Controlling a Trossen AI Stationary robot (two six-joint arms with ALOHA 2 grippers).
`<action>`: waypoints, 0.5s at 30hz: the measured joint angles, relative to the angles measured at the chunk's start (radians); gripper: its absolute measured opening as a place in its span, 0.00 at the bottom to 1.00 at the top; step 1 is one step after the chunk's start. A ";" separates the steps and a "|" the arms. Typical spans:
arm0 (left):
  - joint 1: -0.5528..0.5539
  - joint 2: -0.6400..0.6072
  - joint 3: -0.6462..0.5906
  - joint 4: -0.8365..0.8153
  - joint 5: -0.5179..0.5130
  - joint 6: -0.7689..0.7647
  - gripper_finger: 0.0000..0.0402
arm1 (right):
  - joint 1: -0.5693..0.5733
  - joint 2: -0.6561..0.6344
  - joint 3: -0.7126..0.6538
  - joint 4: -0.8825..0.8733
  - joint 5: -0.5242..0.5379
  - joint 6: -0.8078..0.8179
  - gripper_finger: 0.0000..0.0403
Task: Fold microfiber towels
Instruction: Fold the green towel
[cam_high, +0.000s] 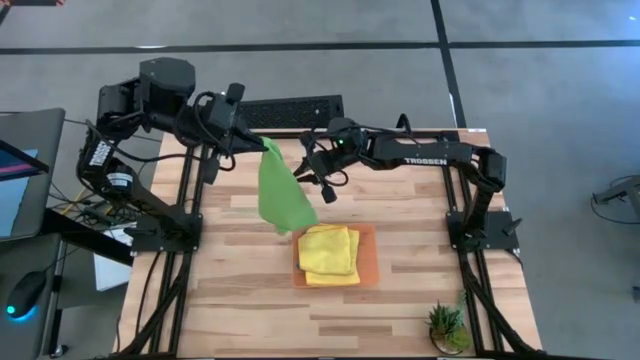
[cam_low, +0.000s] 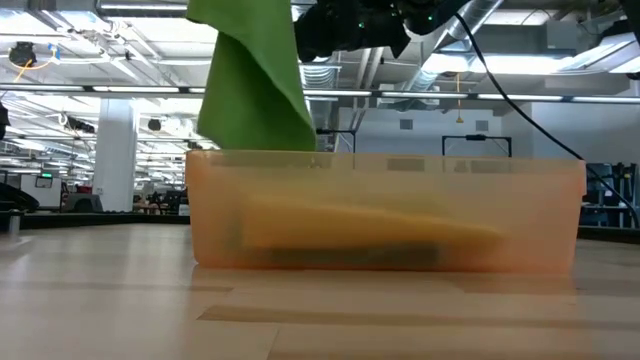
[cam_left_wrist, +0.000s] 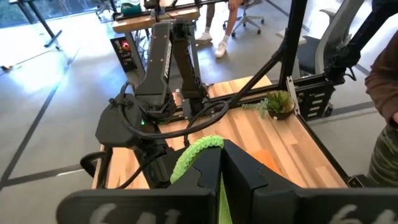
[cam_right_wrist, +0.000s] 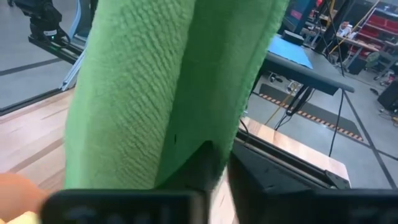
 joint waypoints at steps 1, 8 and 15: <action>0.000 0.000 0.000 0.000 0.000 0.000 0.00 | 0.000 0.000 0.000 0.000 -0.002 0.000 0.10; 0.000 0.000 0.000 -0.026 -0.001 -0.056 0.00 | -0.005 0.000 0.000 -0.020 0.032 -0.003 0.02; 0.000 0.000 0.000 -0.117 -0.089 -0.166 0.00 | -0.076 -0.017 0.000 -0.079 0.076 0.013 0.01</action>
